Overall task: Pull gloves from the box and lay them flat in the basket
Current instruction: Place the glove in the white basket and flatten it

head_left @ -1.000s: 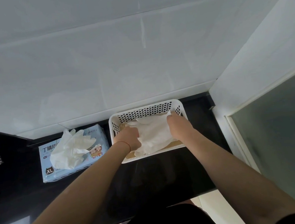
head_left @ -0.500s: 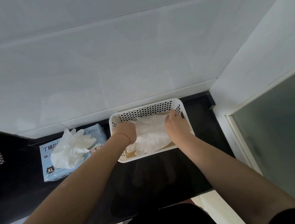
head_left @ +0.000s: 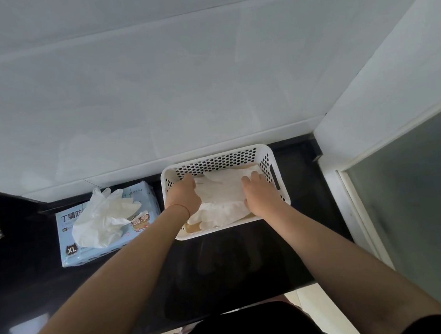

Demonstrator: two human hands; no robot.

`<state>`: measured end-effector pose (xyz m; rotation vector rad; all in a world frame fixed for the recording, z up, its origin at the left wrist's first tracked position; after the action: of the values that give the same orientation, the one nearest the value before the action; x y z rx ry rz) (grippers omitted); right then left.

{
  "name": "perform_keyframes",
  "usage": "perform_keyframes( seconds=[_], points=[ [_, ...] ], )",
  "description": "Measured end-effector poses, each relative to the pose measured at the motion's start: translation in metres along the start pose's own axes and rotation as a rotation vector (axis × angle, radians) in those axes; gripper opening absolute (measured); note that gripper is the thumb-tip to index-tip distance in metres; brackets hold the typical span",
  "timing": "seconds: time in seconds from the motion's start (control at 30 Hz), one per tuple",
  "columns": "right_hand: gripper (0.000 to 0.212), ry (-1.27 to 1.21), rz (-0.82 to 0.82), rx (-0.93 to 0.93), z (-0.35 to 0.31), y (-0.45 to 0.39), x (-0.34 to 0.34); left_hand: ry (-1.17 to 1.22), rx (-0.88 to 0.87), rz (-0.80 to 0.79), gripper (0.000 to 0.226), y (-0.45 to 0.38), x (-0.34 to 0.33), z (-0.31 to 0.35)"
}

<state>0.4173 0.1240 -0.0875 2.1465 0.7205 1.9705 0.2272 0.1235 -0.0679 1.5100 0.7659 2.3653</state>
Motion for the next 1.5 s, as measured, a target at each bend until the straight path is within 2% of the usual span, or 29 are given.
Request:
perform_keyframes(
  seconds=[0.07,0.2,0.3,0.4,0.47,0.6,0.7,0.9,0.97,1.07,1.1,1.17,1.27,1.33,1.5],
  points=[
    [0.043,0.002,-0.007,-0.001,0.002,-0.001,0.0,-0.04,-0.032,0.059,0.031,0.003,0.006,0.002],
    [0.047,0.017,-0.009,0.007,-0.003,0.0,0.002,-0.316,-0.062,0.099,0.044,0.014,0.011,0.011],
    [0.042,0.029,0.056,0.036,-0.008,0.002,0.013,-0.435,-0.141,0.117,0.038,0.017,0.011,0.021],
    [0.024,0.016,-0.017,0.139,-0.022,0.003,0.015,-0.434,-0.308,-0.083,0.014,0.019,-0.012,0.036],
    [0.014,-0.005,-0.135,0.193,-0.031,0.004,0.008,-0.463,-0.328,-0.191,0.017,0.021,-0.027,0.038],
    [0.018,0.008,-0.196,0.223,-0.036,0.004,0.0,-0.552,-0.293,-0.228,0.03,0.015,-0.041,0.03],
    [0.019,0.022,-0.177,0.229,-0.036,0.004,0.0,-0.565,-0.285,-0.229,0.022,0.013,-0.046,0.027],
    [0.019,-0.023,-0.186,0.224,-0.033,0.001,0.001,-0.464,-0.28,-0.254,0.026,0.015,-0.039,0.03],
    [0.018,-0.048,-0.229,0.215,-0.031,0.0,0.003,-0.398,-0.263,-0.313,0.032,0.015,-0.037,0.031],
    [0.008,-0.053,-0.383,0.175,-0.027,-0.002,0.002,-0.358,-0.203,-0.432,0.049,0.013,-0.039,0.031],
    [0.017,-0.062,-0.419,0.155,-0.025,-0.003,0.002,-0.361,-0.188,-0.41,0.054,0.01,-0.037,0.031],
    [0.026,-0.092,-0.372,0.114,-0.02,-0.008,0.009,-0.407,-0.183,-0.238,0.053,0.001,-0.024,0.033],
    [0.018,-0.106,-0.108,0.071,-0.01,-0.021,0.028,-0.336,-0.124,0.008,0.024,-0.009,-0.005,0.032],
    [0.019,-0.156,-0.019,0.06,-0.004,-0.029,0.03,-0.255,-0.079,0.042,0.019,-0.016,-0.003,0.026],
    [0.024,-0.176,0.003,0.034,0.001,-0.039,0.017,-0.191,-0.023,0.039,0.026,-0.028,-0.014,0.013]
  ],
)
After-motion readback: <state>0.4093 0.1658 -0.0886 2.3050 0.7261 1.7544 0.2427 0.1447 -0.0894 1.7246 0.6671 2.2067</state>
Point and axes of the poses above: each hand's wrist, its own y-axis away from the middle knuckle, its own x-axis out of the back of the hand, z = x × y, the point moved 7 cm from there along -y, towards the middle knuckle, and after that the axes turned 2 degrees about -z, right-handed, at the moved point
